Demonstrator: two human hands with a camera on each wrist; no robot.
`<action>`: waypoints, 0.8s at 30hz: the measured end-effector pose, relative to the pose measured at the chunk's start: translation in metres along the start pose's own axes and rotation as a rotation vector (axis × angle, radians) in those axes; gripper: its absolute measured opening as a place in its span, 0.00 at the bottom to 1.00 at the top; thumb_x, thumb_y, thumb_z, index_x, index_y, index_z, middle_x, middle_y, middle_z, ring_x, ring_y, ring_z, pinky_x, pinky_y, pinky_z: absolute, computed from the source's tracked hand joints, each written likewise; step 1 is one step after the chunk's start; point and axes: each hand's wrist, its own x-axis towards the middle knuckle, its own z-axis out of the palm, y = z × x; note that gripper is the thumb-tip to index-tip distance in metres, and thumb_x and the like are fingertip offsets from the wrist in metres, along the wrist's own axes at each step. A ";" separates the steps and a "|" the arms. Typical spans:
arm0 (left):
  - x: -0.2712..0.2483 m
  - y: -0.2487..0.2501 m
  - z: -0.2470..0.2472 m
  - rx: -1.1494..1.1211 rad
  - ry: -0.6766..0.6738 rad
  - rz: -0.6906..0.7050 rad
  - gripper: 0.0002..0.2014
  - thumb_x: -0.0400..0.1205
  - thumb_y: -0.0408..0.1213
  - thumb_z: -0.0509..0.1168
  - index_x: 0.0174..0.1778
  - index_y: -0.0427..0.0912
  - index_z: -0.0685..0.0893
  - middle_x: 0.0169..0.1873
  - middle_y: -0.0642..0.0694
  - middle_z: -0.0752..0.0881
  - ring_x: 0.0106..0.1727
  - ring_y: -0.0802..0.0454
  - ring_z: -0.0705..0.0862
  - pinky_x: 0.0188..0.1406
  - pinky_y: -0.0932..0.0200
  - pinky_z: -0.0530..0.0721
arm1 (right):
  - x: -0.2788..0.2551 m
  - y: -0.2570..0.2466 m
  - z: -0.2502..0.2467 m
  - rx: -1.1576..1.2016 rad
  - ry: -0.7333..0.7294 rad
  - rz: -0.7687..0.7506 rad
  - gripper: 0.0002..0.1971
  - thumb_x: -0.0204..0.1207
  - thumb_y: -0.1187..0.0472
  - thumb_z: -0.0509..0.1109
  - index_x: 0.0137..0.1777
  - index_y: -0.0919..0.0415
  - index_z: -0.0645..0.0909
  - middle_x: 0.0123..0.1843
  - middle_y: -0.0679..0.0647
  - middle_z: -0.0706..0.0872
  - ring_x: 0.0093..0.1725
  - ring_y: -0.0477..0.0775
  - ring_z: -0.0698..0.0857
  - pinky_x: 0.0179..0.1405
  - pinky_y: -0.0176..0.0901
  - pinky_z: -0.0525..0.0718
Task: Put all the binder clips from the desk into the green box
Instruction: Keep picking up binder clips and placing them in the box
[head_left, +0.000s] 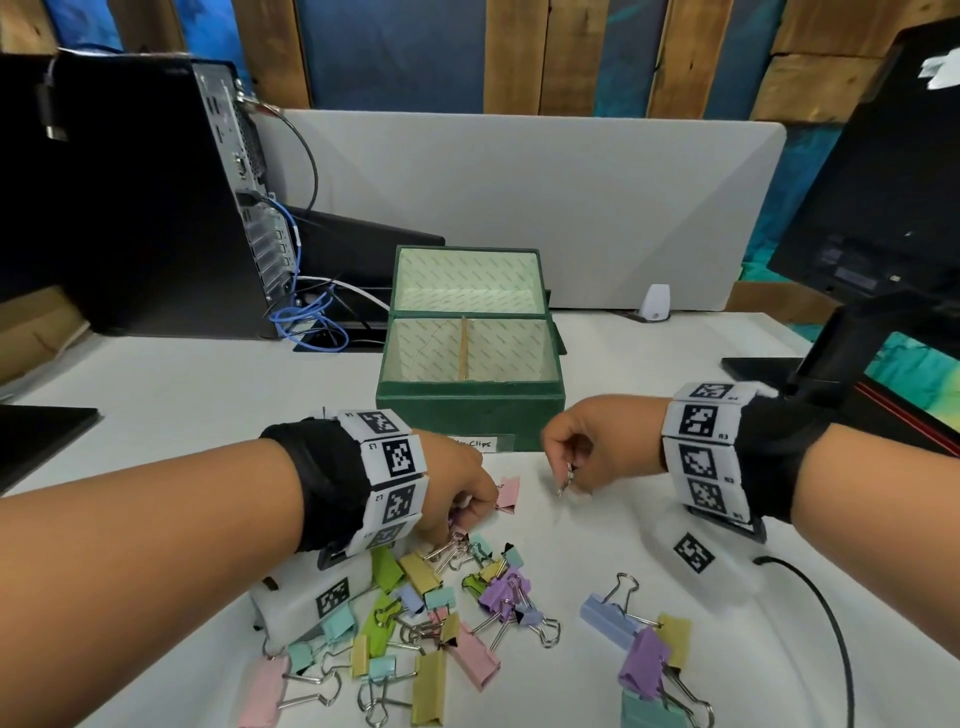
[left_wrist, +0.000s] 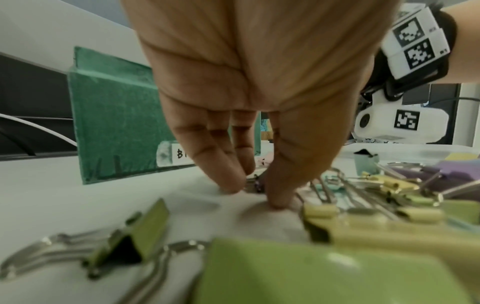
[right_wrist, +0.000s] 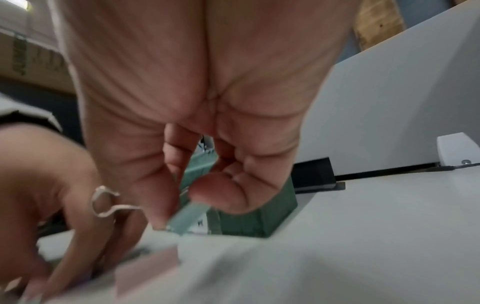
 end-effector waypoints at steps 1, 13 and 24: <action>0.002 -0.001 0.000 -0.006 -0.004 0.005 0.12 0.72 0.30 0.69 0.42 0.51 0.76 0.46 0.52 0.74 0.47 0.53 0.74 0.29 0.68 0.68 | -0.001 -0.001 -0.006 0.024 0.039 0.001 0.13 0.68 0.68 0.73 0.31 0.49 0.79 0.23 0.40 0.80 0.26 0.41 0.77 0.32 0.30 0.76; 0.005 0.002 -0.010 -0.059 -0.008 0.020 0.11 0.70 0.32 0.72 0.36 0.49 0.77 0.32 0.56 0.76 0.35 0.56 0.75 0.27 0.69 0.69 | 0.037 -0.018 -0.062 0.045 0.571 0.006 0.13 0.70 0.66 0.72 0.53 0.51 0.81 0.50 0.46 0.79 0.50 0.49 0.83 0.42 0.38 0.77; -0.011 -0.028 -0.027 -0.298 0.232 -0.073 0.09 0.68 0.33 0.72 0.35 0.46 0.77 0.28 0.55 0.78 0.27 0.60 0.74 0.30 0.67 0.75 | 0.012 -0.012 -0.014 -0.101 0.001 -0.095 0.13 0.73 0.60 0.72 0.57 0.47 0.83 0.54 0.46 0.83 0.47 0.43 0.80 0.54 0.38 0.77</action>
